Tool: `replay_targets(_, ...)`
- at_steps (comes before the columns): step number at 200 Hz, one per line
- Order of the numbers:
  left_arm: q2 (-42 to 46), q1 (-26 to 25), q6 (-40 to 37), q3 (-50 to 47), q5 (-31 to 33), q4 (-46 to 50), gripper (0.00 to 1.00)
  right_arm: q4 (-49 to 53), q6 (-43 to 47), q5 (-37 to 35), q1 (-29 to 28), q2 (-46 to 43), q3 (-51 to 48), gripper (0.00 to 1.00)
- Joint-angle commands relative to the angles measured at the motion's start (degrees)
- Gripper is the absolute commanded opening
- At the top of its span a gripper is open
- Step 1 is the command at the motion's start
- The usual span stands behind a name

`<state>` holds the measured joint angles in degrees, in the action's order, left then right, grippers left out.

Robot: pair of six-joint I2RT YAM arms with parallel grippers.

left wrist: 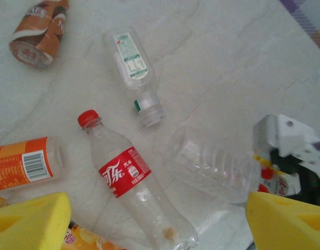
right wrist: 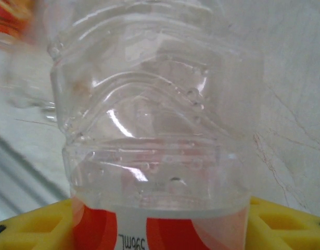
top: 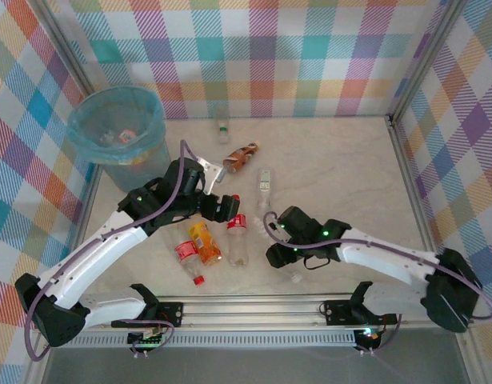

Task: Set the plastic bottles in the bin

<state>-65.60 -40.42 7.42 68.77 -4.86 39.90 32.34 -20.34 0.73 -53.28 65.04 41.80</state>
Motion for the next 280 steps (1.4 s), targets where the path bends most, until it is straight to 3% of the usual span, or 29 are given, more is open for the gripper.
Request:
replay_targets(1,0.68,-0.69,2.4,4.21,-1.89,-3.84,0.88,1.74,0.23,1.73,0.01,-6.91,1.93,0.6)
replay_targets(49,-1.7,-0.71,8.32,7.37,-10.6,-11.1,0.95,-6.51,3.49,-2.1,0.02,-16.8,5.28,0.6)
replay_targets(126,-6.15,-3.46,15.57,9.51,-19.88,-19.59,0.96,-13.95,8.67,0.82,0.01,-12.94,12.5,0.6)
replay_targets(243,-5.59,-4.03,17.27,10.97,-17.03,-18.4,0.7,-15.45,9.04,0.23,0.01,-11.94,12.59,0.66)
replay_targets(280,-5.2,-3.96,17.8,13.13,-13.68,-16.05,0.65,-15.53,9.71,-0.22,0.01,-10.63,14.45,0.74)
